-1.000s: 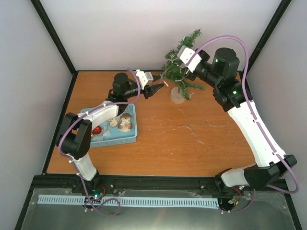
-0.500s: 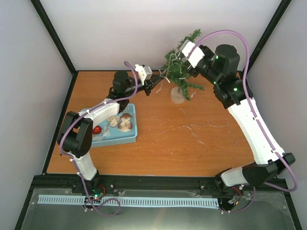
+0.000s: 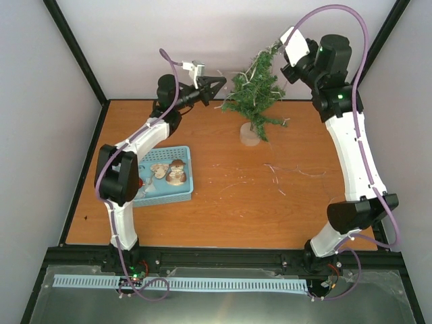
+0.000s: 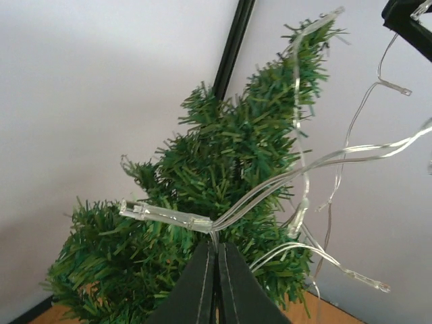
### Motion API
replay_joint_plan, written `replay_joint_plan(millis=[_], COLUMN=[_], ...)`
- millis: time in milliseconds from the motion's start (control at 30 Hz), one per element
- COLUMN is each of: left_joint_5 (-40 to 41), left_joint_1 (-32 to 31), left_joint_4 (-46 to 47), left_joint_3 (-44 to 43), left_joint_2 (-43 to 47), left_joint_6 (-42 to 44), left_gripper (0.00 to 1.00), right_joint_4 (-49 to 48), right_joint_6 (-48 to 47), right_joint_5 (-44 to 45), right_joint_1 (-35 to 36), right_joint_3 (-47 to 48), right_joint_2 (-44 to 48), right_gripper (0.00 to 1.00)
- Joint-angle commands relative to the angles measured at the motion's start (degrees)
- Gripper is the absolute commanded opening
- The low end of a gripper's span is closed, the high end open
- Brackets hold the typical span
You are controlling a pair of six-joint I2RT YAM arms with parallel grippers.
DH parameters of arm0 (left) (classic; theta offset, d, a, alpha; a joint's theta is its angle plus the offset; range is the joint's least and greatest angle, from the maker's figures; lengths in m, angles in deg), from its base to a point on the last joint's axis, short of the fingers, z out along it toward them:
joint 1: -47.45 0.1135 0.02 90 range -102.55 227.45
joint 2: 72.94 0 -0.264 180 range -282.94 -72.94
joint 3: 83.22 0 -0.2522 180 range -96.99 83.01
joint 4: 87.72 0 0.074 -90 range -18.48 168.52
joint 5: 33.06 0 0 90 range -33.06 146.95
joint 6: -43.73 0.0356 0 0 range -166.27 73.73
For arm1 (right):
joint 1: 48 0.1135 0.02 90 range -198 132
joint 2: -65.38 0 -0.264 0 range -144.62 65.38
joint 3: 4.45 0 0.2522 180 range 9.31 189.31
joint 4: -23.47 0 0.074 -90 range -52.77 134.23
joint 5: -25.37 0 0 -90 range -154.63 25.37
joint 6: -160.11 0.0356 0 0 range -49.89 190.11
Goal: Decorate the small christmas tree
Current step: Wrap the decoration item around the Christmas tree.
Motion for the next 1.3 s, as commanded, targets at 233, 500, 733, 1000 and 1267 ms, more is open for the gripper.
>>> replay_joint_plan(millis=[233, 500, 733, 1000, 1267], left_joint_5=[-0.24, 0.21, 0.94, 2.04, 2.17], left_joint_1=[1.09, 1.37, 1.55, 1.55, 1.55], left_joint_4=[-2.29, -2.95, -3.66, -4.06, -5.36], left_joint_3=[-8.09, -13.72, -15.46, -17.65, -20.41], left_joint_2=[-4.27, -7.35, -10.08, -12.44, -13.84], left_joint_6=[-8.85, -11.0, -10.39, -12.01, -13.25], left_gripper=[0.01, 0.01, 0.01, 0.01, 0.01], right_joint_4=[2.6, 1.69, -1.76, 0.08, 1.96], right_joint_6=[3.18, 1.38, -3.57, -1.86, 1.14], right_joint_5=[-3.43, -1.04, 1.43, 0.86, 0.92], right_joint_1=[-4.07, -4.27, -4.47, -6.32, -7.69], right_joint_3=[11.91, 15.96, 16.48, 21.65, 21.76], right_joint_2=[-9.02, -11.7, -13.39, -18.82, -22.15], right_gripper=[0.03, 0.03, 0.03, 0.03, 0.03])
